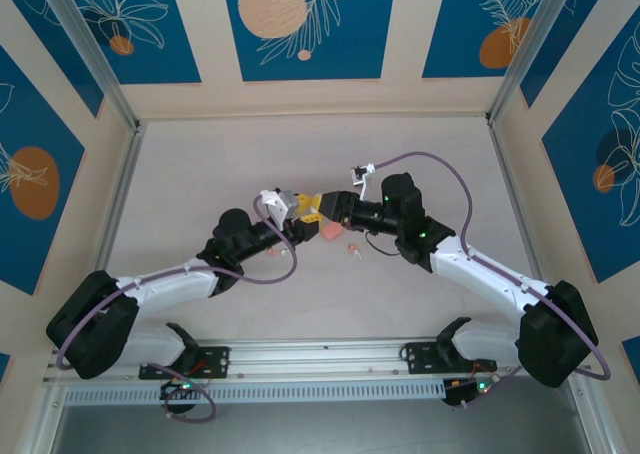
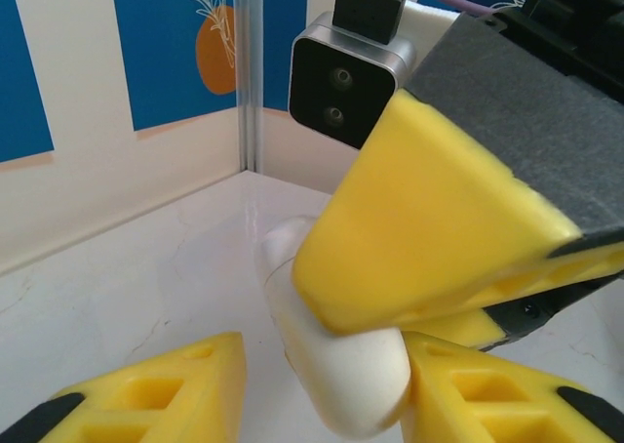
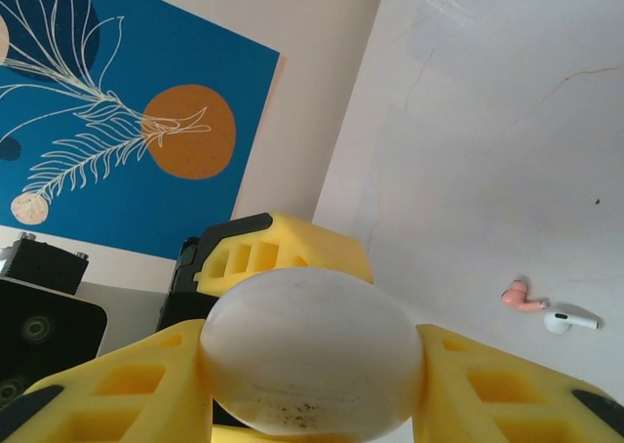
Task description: Insert the wireless bluetooth earbuds into the charging case
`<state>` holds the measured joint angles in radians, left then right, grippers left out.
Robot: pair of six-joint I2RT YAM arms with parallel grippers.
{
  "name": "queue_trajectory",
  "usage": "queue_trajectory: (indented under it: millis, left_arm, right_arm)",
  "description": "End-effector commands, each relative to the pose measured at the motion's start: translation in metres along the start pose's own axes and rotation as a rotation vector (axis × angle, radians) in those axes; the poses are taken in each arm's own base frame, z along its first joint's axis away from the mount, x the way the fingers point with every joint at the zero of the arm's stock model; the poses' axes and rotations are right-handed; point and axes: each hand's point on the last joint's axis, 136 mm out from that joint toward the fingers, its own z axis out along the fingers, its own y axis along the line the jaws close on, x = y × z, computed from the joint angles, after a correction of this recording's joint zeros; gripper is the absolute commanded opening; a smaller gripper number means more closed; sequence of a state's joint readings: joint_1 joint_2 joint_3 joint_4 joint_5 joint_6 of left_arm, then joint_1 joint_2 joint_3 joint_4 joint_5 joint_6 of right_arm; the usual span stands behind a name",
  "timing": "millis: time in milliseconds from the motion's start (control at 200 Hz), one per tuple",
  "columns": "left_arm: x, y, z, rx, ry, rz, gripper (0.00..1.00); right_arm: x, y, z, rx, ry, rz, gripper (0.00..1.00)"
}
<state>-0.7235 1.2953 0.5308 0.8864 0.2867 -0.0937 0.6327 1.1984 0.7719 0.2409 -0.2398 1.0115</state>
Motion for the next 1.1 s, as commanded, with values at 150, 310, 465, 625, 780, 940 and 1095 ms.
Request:
queue_trajectory:
  millis: [150, 310, 465, 625, 780, 940, 1095]
  left_arm:
    - [-0.021, -0.001, 0.001, -0.002, -0.069, -0.012, 0.37]
    - [-0.022, -0.004, 0.001, 0.015, -0.069, -0.016, 0.26]
    - [-0.020, -0.002, 0.001, 0.014, -0.066, -0.070, 0.21]
    - [-0.019, -0.013, 0.000, 0.117, -0.055, -0.115, 0.19]
    - [-0.025, -0.024, -0.001, 0.207, -0.072, -0.109, 0.17]
    - [-0.035, -0.045, 0.000, 0.359, -0.076, -0.086, 0.16]
    - [-0.041, -0.063, -0.002, 0.495, -0.093, -0.084, 0.15]
  right_arm:
    - [0.009, 0.008, -0.003, -0.020, 0.012, -0.015, 0.46]
    - [0.010, 0.009, -0.003, -0.019, 0.018, -0.030, 0.46]
    - [0.009, 0.005, -0.009, 0.015, 0.000, -0.086, 0.54]
    - [-0.003, 0.006, -0.037, 0.056, -0.073, -0.271, 0.72]
    - [-0.008, 0.019, -0.070, -0.013, -0.105, -0.539, 0.70]
    - [-0.002, 0.035, -0.095, -0.156, -0.029, -0.774, 0.61]
    - [0.018, 0.046, -0.105, -0.283, 0.040, -1.058, 0.60]
